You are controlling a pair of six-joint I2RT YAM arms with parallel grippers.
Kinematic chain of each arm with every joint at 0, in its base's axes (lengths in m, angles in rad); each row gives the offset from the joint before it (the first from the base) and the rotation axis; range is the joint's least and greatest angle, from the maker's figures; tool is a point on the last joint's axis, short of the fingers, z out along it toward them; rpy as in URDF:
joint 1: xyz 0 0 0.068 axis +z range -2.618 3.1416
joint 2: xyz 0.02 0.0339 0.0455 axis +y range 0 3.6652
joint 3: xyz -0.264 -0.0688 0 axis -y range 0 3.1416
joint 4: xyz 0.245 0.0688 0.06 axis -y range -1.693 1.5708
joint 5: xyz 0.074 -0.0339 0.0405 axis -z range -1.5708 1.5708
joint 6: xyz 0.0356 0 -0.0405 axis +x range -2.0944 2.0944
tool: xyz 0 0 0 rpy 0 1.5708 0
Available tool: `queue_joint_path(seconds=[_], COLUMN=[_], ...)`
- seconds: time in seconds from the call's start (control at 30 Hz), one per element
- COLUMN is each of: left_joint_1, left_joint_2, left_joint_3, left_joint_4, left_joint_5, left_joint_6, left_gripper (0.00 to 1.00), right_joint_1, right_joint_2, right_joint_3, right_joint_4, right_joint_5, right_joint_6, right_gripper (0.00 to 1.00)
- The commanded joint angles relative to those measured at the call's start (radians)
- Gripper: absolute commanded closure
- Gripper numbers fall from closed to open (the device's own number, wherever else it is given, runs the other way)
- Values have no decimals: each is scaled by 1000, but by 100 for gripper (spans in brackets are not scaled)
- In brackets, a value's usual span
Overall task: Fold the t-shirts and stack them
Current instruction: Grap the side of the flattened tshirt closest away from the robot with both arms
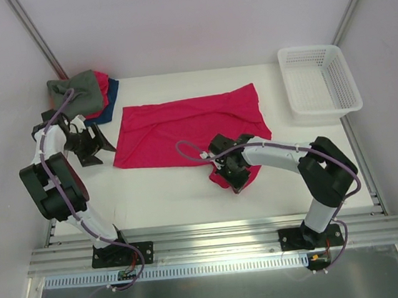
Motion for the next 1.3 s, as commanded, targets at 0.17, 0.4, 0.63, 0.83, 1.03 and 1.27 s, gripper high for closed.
queue_joint_path(seconds=[0.17, 0.4, 0.63, 0.83, 1.03, 1.27], left_joint_1=[8, 11, 11, 11, 11, 11], left_joint_2=[6, 38, 75, 162, 233, 270], left_joint_3=[-30, -25, -14, 26, 75, 108], left_joint_4=[-32, -31, -23, -14, -5, -5], left_joint_5=[40, 69, 57, 40, 33, 51], left_joint_6=[-2, -33, -42, -44, -47, -55], left_gripper=[36, 47, 47, 48, 50, 63], right_joint_1=[-11, -24, -42, -47, -51, -53], right_joint_2=[-26, -35, -35, -28, -35, -44], right_joint_3=[40, 29, 22, 37, 35, 31], right_joint_4=[-17, -3, 9, 7, 9, 12], right_joint_5=[33, 27, 24, 25, 34, 43], right_joint_6=[-27, -27, -28, -30, -35, -42], right_gripper=[99, 99, 100, 99, 99, 99])
